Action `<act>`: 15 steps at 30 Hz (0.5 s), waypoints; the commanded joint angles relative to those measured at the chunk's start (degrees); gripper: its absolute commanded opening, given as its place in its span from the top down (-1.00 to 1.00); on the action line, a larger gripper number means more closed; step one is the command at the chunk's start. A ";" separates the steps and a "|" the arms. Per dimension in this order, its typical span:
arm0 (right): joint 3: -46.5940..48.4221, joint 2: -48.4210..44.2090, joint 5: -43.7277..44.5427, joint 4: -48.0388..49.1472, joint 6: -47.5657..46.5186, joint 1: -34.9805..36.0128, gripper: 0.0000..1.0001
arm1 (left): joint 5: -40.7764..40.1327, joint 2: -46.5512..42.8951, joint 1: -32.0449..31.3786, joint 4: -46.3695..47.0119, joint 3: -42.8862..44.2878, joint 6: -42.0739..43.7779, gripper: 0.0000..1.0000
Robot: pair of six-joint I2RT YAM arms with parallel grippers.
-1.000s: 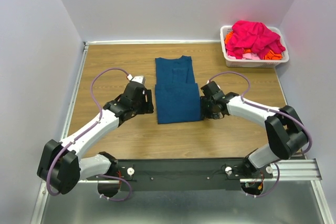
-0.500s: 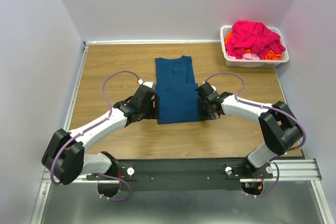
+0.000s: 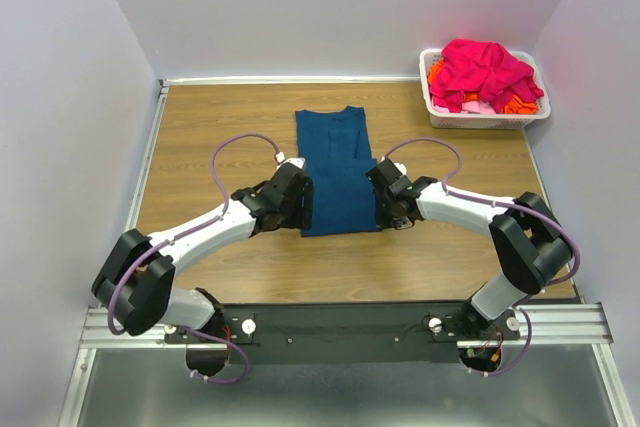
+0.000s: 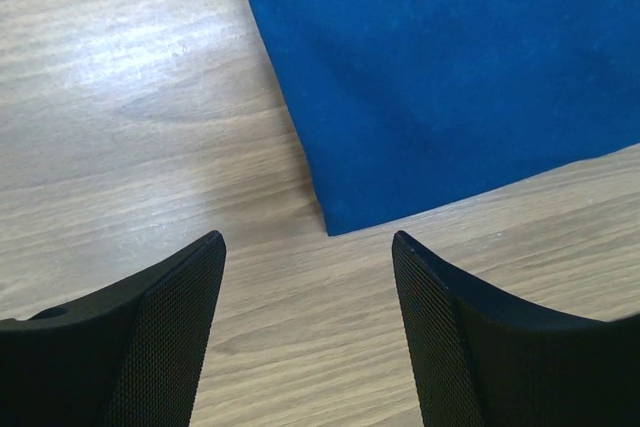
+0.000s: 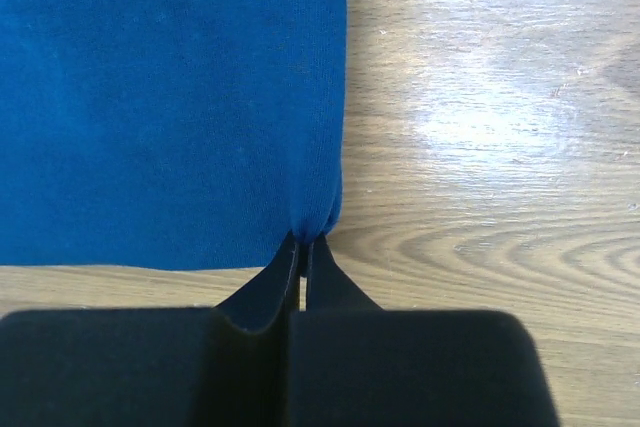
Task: Fold and stack the t-shirts
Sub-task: Fold the tshirt
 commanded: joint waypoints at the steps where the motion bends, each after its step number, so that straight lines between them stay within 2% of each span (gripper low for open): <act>1: -1.89 2.52 2.50 -4.99 -0.31 0.96 0.99 | -1.55 1.95 -0.88 -1.04 1.03 -1.13 -0.46; 6: -1.19 3.31 2.59 -4.90 -1.01 1.66 0.99 | -1.73 5.99 -2.02 -1.83 2.69 -1.39 -0.35; 15: -1.54 3.40 2.76 -4.20 -1.28 2.37 0.99 | -1.82 12.67 -3.61 -3.77 5.42 -2.01 -0.30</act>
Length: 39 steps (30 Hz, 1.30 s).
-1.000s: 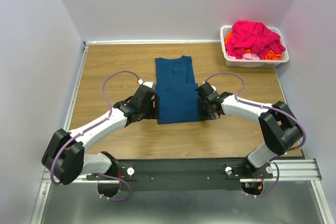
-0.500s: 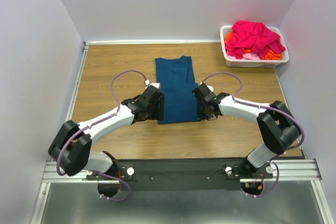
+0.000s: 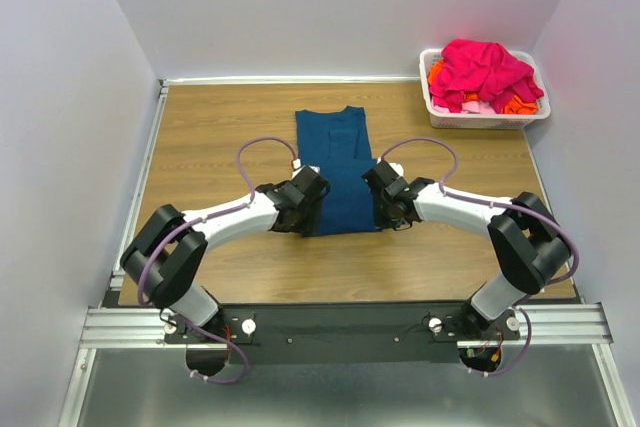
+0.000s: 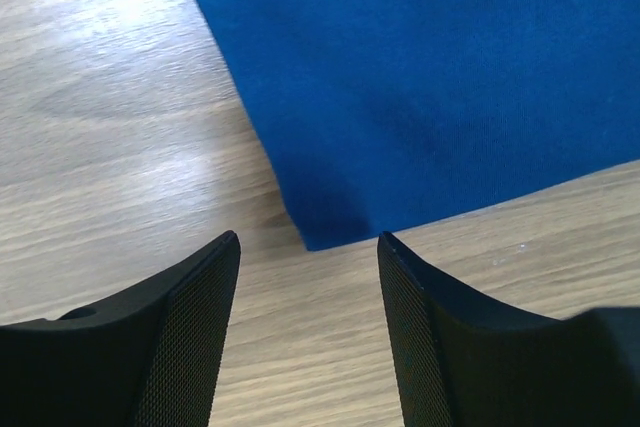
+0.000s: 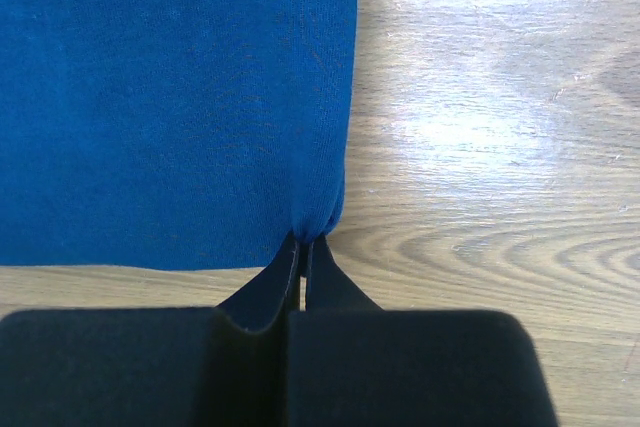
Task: Fold and stack the t-shirts
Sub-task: Fold the tshirt
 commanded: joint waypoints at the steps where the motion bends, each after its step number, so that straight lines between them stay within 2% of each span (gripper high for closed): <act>1: -2.13 2.88 0.86 -4.00 -0.56 0.86 0.99 | -1.47 2.56 -0.66 -1.80 1.51 -0.94 -0.29; 5: -2.48 2.44 0.95 -3.65 -0.56 0.95 0.99 | -1.73 5.28 -0.83 -2.59 1.60 -1.11 -0.28; 21: -2.66 1.12 0.25 -3.21 -1.43 0.95 0.99 | -0.59 8.10 -1.10 -2.42 0.81 -1.02 0.36; 24: -2.66 0.15 -0.10 -3.21 -1.61 1.04 0.99 | -0.59 7.84 -1.10 -2.24 0.63 -0.94 0.64; 25: -2.66 0.06 -0.54 -3.21 -1.61 1.04 0.99 | -0.59 7.66 -1.10 -2.07 0.55 -0.94 0.86; 26: -2.57 0.06 -0.72 -3.21 -1.61 1.21 0.99 | -0.59 7.66 -1.10 -1.98 0.55 -0.94 0.97; 33: -1.69 -0.73 -4.40 -5.13 -1.61 3.05 0.99 | -0.41 5.12 -2.68 -3.12 0.72 -0.94 1.00; 36: -1.52 -2.39 -5.64 -9.08 0.84 6.65 0.99 | -0.32 2.13 -6.54 -6.19 -0.15 -2.95 1.00; 37: -1.69 -3.18 -6.34 -10.31 1.89 9.79 0.99 | -0.24 0.04 -8.38 -7.33 -0.85 -3.74 1.00; 39: -2.04 -6.17 -6.43 -14.00 6.88 14.20 0.99 | 0.37 -2.78 -14.17 -11.54 -1.82 -8.30 1.00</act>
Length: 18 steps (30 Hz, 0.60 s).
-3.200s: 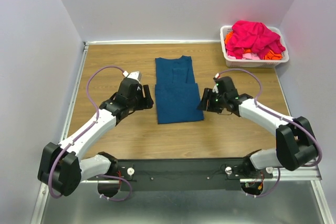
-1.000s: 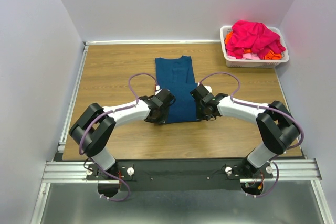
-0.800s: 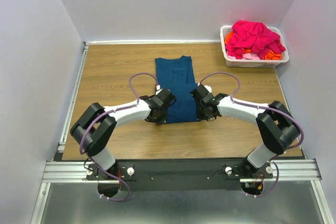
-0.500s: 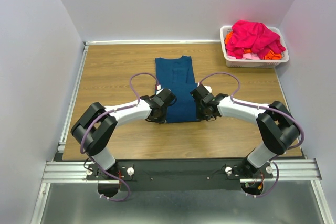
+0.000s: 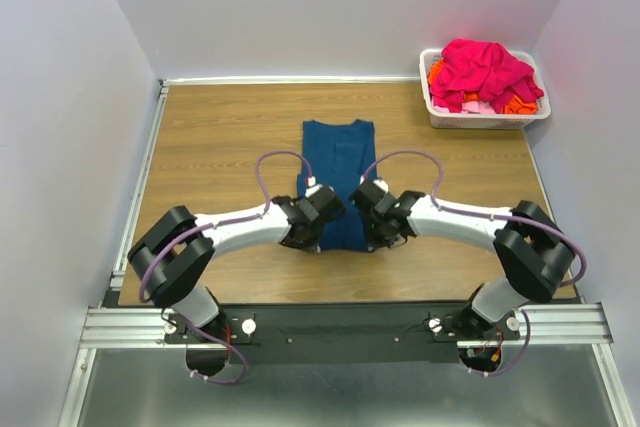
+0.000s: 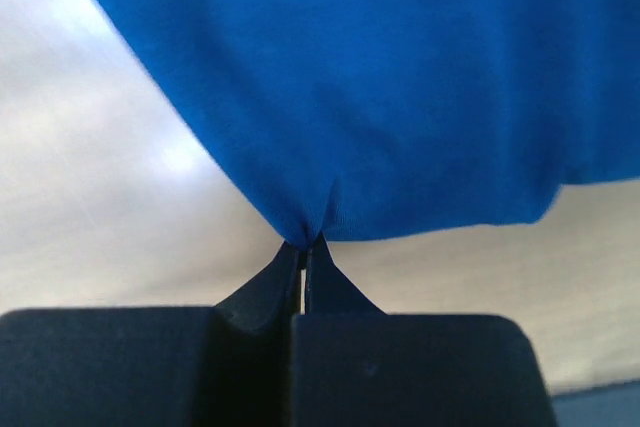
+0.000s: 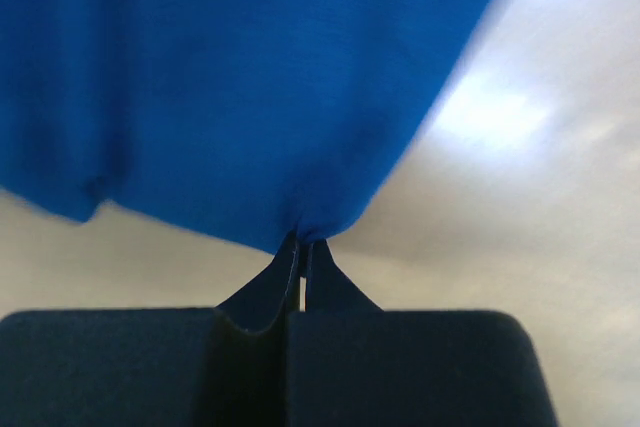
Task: Fold and stack the t-shirts
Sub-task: Fold the tshirt
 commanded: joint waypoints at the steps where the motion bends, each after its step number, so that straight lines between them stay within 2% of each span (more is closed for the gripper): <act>1: -2.24 -5.28 -4.52 -10.84 8.76 12.08 0.99 | 2.73 -8.55 -9.01 -8.73 -3.37 -7.57 1.00; 4: -4.69 -10.90 -7.16 -15.49 17.53 20.61 0.99 | 8.26 -17.15 -17.71 -11.11 -7.59 -18.02 1.00; 6: -5.23 -13.36 -8.22 -17.70 22.64 23.54 0.99 | 9.52 -21.22 -22.88 -11.55 -8.83 -25.12 1.00; 9: -3.13 -19.33 -8.06 -21.92 23.99 25.04 0.99 | 11.37 -26.42 -24.41 -13.23 -7.79 -27.19 1.00; 10: -1.56 -19.87 -4.57 -23.15 24.07 24.87 0.99 | 10.32 -27.64 -24.23 -13.23 -5.78 -26.75 1.00; 12: 4.41 -19.62 -0.60 -27.28 22.68 23.65 0.99 | 7.68 -27.92 -22.31 -12.88 -3.75 -24.39 1.00; 13: 6.35 -18.40 2.03 -28.42 20.06 20.77 0.99 | 7.67 -27.49 -18.56 -12.70 -2.87 -20.37 1.00; 14: 12.37 -17.08 5.36 -29.65 14.64 14.39 0.99 | 7.76 -26.87 -9.73 -10.44 0.45 -13.02 1.00; 15: 12.43 -17.07 5.40 -29.66 14.58 14.32 0.99 | 7.76 -26.87 -9.64 -10.41 0.48 -12.95 1.00; 18: 18.57 -15.14 7.24 -29.31 7.40 8.80 0.99 | 6.18 -26.51 -3.17 -10.24 3.90 -7.34 1.00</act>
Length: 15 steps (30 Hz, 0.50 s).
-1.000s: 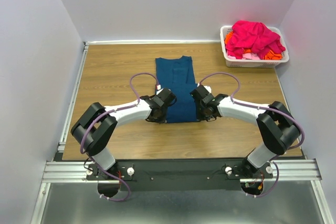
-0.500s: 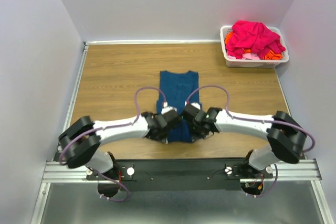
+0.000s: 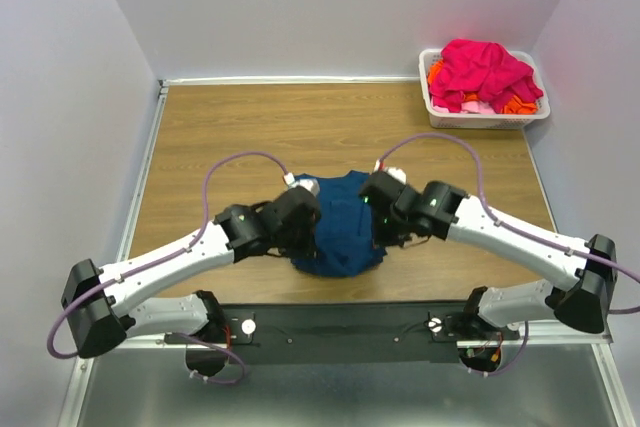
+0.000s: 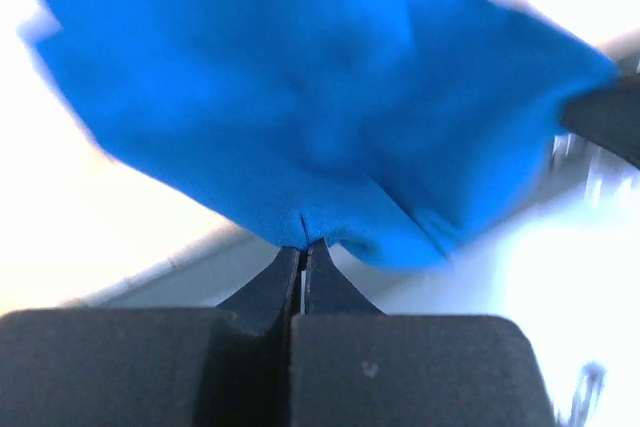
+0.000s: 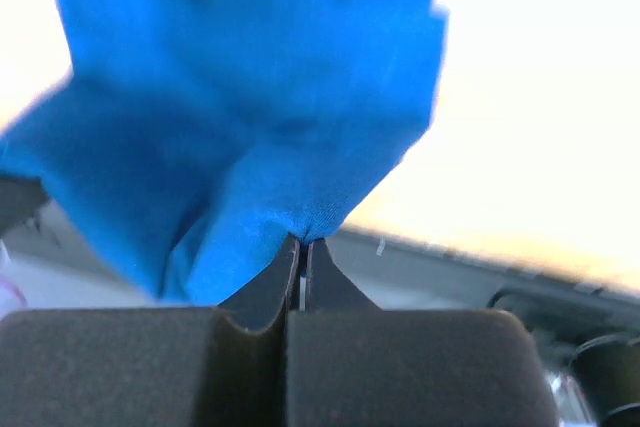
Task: Fold and stack the t-shirts
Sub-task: Fold the tshirt
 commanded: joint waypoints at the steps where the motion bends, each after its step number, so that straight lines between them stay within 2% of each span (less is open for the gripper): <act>1: 8.48 2.66 8.25 -2.76 -9.82 -7.84 0.99 | -3.55 0.15 8.51 1.74 5.32 9.85 1.00; 9: 21.14 10.13 6.85 -0.04 -20.28 -16.55 0.99 | -1.36 4.54 20.81 6.03 11.40 21.02 1.00; 15: 24.14 16.01 0.97 4.18 -26.09 -24.37 0.99 | 4.96 9.11 29.17 11.83 11.05 26.56 1.00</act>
